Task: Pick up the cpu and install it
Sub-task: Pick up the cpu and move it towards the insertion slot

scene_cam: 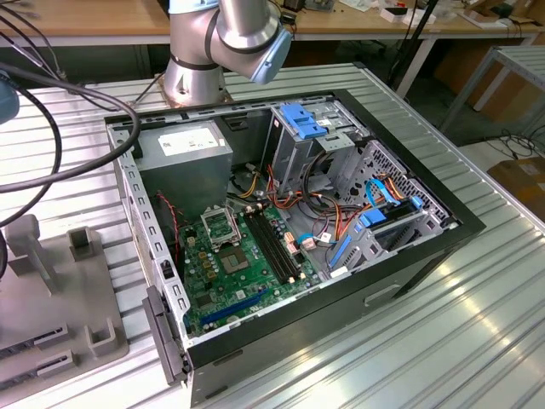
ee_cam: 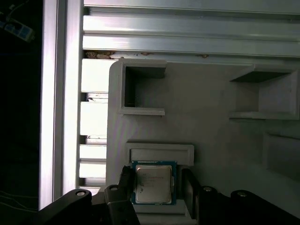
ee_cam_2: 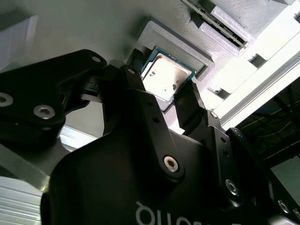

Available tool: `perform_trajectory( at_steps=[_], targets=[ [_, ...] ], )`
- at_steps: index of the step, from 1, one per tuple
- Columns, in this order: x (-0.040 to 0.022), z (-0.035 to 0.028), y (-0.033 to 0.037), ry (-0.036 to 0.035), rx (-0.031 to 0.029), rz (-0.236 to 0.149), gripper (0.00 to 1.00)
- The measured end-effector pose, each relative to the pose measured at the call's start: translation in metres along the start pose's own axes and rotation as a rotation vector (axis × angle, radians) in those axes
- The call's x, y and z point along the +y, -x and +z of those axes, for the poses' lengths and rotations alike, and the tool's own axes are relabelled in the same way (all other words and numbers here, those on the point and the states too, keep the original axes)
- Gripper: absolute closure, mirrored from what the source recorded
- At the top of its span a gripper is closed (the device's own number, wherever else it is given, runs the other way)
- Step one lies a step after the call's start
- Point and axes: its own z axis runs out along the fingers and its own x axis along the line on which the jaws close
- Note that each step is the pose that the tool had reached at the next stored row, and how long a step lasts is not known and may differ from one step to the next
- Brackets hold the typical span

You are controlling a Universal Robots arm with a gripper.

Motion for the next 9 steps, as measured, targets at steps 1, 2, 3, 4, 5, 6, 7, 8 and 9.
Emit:
perform_trajectory(
  at_steps=[1,2,3,4,5,6,7,8,9],
  targets=[
    [0.0000,0.0000,0.0003,0.0000,0.0000,0.000,0.45],
    [0.0000,0.0001,0.0005,0.0000,-0.0001,0.001,0.45],
    [0.0000,0.0000,0.0007,0.0000,0.0000,0.002,0.45],
    [-0.0001,0.0000,0.0008,0.0000,0.0000,0.003,0.45],
    [-0.0001,0.0000,0.0009,0.0000,-0.0001,0.003,0.45],
    [-0.0001,0.0000,0.0008,0.0000,-0.0001,0.004,0.45],
    [-0.0001,0.0000,0.0009,0.0000,-0.0001,0.004,0.45],
    [-0.0001,0.0000,0.0009,0.0001,-0.0001,0.004,0.45],
    [0.0000,0.0000,0.0010,0.0001,-0.0002,0.004,0.45]
  ],
)
